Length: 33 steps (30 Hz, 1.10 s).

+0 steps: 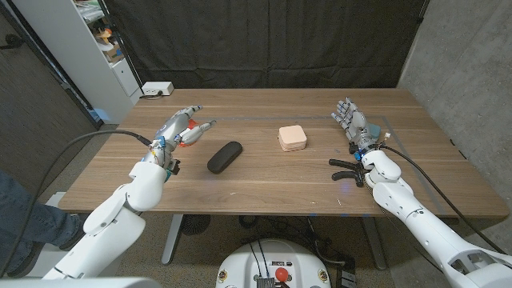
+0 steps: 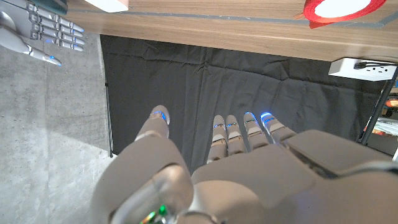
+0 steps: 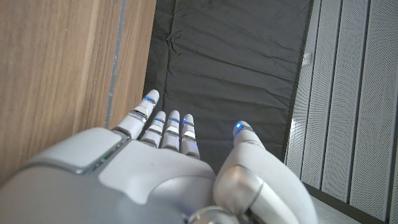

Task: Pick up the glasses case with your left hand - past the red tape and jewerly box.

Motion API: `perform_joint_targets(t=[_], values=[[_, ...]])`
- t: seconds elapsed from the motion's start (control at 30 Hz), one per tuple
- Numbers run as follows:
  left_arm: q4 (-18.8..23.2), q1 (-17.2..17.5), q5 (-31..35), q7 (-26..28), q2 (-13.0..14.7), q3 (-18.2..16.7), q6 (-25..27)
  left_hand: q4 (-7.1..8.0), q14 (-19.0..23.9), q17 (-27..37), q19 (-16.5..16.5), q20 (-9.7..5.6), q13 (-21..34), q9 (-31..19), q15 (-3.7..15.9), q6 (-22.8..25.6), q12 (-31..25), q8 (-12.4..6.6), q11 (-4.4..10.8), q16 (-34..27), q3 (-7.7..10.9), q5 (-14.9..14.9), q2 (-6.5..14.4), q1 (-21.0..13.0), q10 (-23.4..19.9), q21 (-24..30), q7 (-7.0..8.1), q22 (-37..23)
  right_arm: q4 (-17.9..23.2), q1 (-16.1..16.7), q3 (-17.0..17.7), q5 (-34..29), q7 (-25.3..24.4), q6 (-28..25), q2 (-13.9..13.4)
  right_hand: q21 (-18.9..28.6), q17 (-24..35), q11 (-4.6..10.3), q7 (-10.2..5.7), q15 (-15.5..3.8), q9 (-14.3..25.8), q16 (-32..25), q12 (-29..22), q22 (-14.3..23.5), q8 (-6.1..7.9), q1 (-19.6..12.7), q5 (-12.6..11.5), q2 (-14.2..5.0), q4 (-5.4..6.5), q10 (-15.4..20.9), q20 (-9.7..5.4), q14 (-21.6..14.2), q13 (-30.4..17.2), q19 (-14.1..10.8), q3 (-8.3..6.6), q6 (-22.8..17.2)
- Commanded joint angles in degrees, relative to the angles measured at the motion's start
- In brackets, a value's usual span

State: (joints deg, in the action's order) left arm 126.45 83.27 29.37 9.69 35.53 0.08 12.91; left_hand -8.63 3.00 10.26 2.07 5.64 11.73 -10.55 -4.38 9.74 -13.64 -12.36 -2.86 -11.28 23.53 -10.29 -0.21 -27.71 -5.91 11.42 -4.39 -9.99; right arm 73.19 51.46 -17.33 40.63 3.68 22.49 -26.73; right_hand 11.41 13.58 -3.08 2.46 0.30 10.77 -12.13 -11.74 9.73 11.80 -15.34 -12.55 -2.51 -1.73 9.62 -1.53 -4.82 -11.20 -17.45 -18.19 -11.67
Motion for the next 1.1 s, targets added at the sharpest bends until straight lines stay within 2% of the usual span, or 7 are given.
perform_joint_targets(t=[0.03,0.23,0.37,0.7,0.87,0.97,1.1], values=[[-0.24,-0.73,1.28,-1.18,1.07,0.41,0.92,-0.39,0.37,0.11,-0.16,0.71,0.14,-0.13,-0.06,0.22,-0.3,0.12,0.06,-0.3,-0.04,-0.51,-0.07,-0.57,-0.61,0.15,0.19,-0.26,-0.07,0.17,-0.05,-0.14,-0.23,0.31,0.24,-0.05,0.02,0.07,-0.08,-0.03,0.17,-0.29,-0.05,0.09,-0.2,0.28,-0.13,0.31,-0.04,0.58,0.27,-0.4,-0.17,-0.38,0.35,-0.67],[-0.37,-0.91,2.6,-0.93,1.09,1.13,2.32,-0.42,0.52,0.11,-0.16,0.9,0.15,-0.14,-0.08,0.25,-0.25,0.18,0.04,-0.29,-0.09,-0.56,-0.22,-0.71,-0.56,0.13,0.2,-0.27,0.72,0.7,0.08,-0.04,-0.87,0.25,0.32,-0.07,0.0,0.06,-0.08,-0.07,0.17,-0.28,-0.06,0.09,-0.21,0.28,-0.13,0.3,-0.07,0.65,0.26,-0.44,-0.17,-0.41,0.36,-0.68],[-0.28,-1.02,4.03,-0.11,0.86,1.91,3.72,-0.42,1.45,0.13,-1.59,2.47,0.18,-0.16,-0.72,0.34,-0.32,0.33,-0.09,-0.47,-0.35,-0.63,-0.77,-0.89,-0.95,0.61,0.16,-0.29,1.03,0.89,0.11,-0.19,-1.07,0.42,0.24,-0.07,-0.01,0.03,-0.07,-0.08,0.17,-0.29,-0.05,0.09,-0.22,0.29,-0.14,0.28,-0.08,0.66,0.27,-0.48,-0.17,-0.42,0.36,-0.68],[-0.86,-1.52,3.99,0.32,0.7,2.64,5.14,-0.25,2.2,0.17,-2.52,2.8,0.21,-0.18,-1.3,0.83,-0.4,0.33,-0.48,-0.58,-0.75,-0.61,-1.34,-0.74,-1.35,0.84,-0.13,-0.33,1.07,1.1,-0.17,-0.38,-1.56,0.39,0.55,-0.11,-0.03,0.05,-0.11,-0.03,0.17,-0.31,-0.03,0.09,-0.23,0.34,-0.13,0.27,-0.09,0.69,0.27,-0.56,-0.17,-0.43,0.41,-0.72],[-1.1,-1.97,4.13,0.61,0.79,3.24,5.88,0.17,2.56,0.27,-3.24,4.32,0.27,-0.19,-2.18,1.0,-0.45,0.49,-1.48,-0.54,-1.6,-0.51,-2.35,0.17,-1.72,0.96,-0.19,-0.37,0.8,0.87,-0.33,-0.56,-1.51,0.72,0.79,-0.12,-0.05,0.11,-0.1,-0.03,0.17,-0.3,0.0,0.09,-0.26,0.35,-0.13,0.28,-0.12,0.66,0.27,-0.58,-0.17,-0.44,0.43,-0.69],[-0.89,-2.42,4.42,0.56,0.67,3.88,7.06,0.81,4.42,0.37,-4.76,5.53,0.35,-0.21,-4.93,1.71,-0.78,0.54,-3.39,-0.93,-2.86,-0.62,-3.66,1.74,-2.88,1.27,-0.75,-0.44,0.95,0.85,-0.26,-0.34,-1.68,0.5,0.88,-0.13,-0.05,0.05,-0.09,-0.04,0.17,-0.31,-0.01,0.09,-0.24,0.36,-0.14,0.27,-0.12,0.69,0.28,-0.61,-0.17,-0.44,0.44,-0.73],[-0.62,-3.08,5.37,1.09,0.37,5.13,8.83,1.11,5.74,0.38,-6.13,6.3,0.39,-0.23,-5.31,2.77,-1.13,0.36,-4.25,-1.15,-3.43,-0.73,-4.13,2.44,-4.09,1.58,-1.64,-0.51,0.49,0.61,-0.24,-0.26,-1.41,0.65,0.97,-0.13,-0.06,0.07,-0.12,0.02,0.17,-0.31,0.02,0.09,-0.26,0.38,-0.14,0.24,-0.12,0.67,0.29,-0.62,-0.16,-0.45,0.45,-0.71]])
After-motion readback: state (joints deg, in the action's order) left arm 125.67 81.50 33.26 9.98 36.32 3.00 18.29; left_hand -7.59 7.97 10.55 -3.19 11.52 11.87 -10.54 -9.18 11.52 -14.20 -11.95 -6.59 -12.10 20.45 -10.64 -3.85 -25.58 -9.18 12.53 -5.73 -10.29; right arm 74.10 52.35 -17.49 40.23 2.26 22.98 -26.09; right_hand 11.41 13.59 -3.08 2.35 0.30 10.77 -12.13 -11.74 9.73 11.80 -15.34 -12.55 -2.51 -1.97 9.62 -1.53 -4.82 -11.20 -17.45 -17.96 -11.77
